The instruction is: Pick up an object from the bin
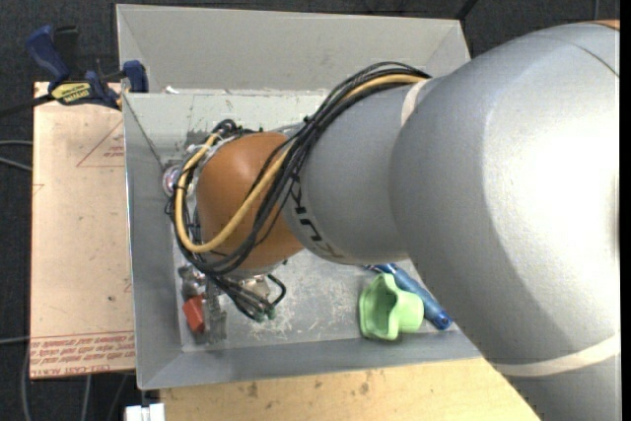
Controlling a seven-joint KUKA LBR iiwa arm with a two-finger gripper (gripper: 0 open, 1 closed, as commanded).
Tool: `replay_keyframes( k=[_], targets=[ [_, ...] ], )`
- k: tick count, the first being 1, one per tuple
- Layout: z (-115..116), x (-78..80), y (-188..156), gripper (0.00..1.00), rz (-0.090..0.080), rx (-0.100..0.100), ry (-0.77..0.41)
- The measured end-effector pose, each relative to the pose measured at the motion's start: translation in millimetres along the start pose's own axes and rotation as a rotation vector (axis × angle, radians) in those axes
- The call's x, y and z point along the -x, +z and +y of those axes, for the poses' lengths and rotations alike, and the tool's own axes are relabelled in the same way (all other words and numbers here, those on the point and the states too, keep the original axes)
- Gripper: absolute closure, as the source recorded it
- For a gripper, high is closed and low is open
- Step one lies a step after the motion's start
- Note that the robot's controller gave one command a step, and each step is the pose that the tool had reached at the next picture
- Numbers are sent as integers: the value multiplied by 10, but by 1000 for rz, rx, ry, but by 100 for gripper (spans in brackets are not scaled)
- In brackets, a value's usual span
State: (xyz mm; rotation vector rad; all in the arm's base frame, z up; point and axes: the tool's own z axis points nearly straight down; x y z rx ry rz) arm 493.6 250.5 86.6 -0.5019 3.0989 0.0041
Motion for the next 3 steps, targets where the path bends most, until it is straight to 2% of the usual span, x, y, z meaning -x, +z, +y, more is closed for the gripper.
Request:
replay_keyframes(
  k=[1, 3],
  targets=[
    [11, 21, -685, 100, -6, 0, 1],
    [16, 42, -1007, 100, -1, -1, 4]
  ],
)
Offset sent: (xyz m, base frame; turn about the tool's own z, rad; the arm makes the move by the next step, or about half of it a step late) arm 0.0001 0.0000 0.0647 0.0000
